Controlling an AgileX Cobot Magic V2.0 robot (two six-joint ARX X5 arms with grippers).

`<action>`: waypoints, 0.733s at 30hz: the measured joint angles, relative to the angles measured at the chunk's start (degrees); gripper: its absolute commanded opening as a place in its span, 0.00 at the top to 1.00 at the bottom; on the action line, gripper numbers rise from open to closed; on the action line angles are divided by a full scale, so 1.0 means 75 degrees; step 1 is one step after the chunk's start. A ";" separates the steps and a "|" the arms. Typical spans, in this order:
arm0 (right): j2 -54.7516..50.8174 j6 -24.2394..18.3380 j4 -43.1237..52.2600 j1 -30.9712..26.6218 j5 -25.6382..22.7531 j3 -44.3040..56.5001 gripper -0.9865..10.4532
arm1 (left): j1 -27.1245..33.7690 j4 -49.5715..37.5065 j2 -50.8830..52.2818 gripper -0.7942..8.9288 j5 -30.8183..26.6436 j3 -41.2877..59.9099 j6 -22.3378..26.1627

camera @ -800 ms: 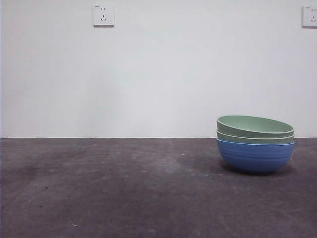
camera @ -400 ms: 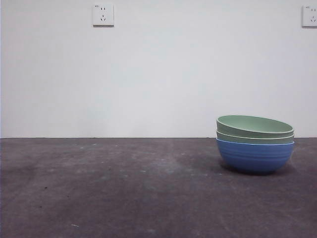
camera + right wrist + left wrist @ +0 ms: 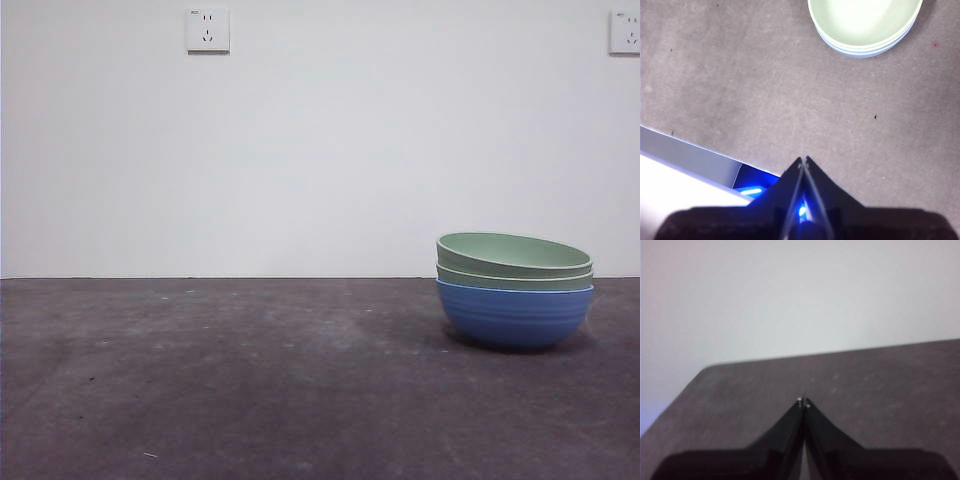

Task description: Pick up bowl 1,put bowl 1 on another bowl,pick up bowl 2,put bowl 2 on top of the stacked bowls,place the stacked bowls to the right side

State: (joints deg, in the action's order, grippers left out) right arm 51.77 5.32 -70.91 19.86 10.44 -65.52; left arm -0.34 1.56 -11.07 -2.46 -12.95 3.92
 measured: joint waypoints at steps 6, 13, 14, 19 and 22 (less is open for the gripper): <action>0.0000 0.0000 0.0000 0.0000 0.0000 0.0000 0.91 | 0.0082 -0.0006 0.0784 0.92 -0.0070 0.1035 -0.0271; 0.0000 0.0000 0.0000 0.0000 0.0000 0.0000 0.91 | 0.0082 0.0117 0.1212 0.92 -0.0064 0.1591 -0.0522; 0.0000 0.0000 0.0000 0.0000 0.0000 0.0000 0.91 | 0.0082 0.0181 0.1212 0.92 -0.0061 0.1591 -0.0574; 0.0000 0.0000 -0.0003 0.0000 0.0000 0.0000 0.91 | 0.0082 0.0950 0.1230 0.92 -0.0061 0.1591 -0.0819; 0.0000 0.0000 0.0000 0.0000 0.0000 0.0000 0.91 | 0.0082 0.1212 0.1227 0.92 0.0015 0.1591 -0.0991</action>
State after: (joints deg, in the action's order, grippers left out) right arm 51.77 5.32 -70.91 19.86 10.44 -65.52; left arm 0.27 10.66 -1.87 -2.35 -1.02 -3.51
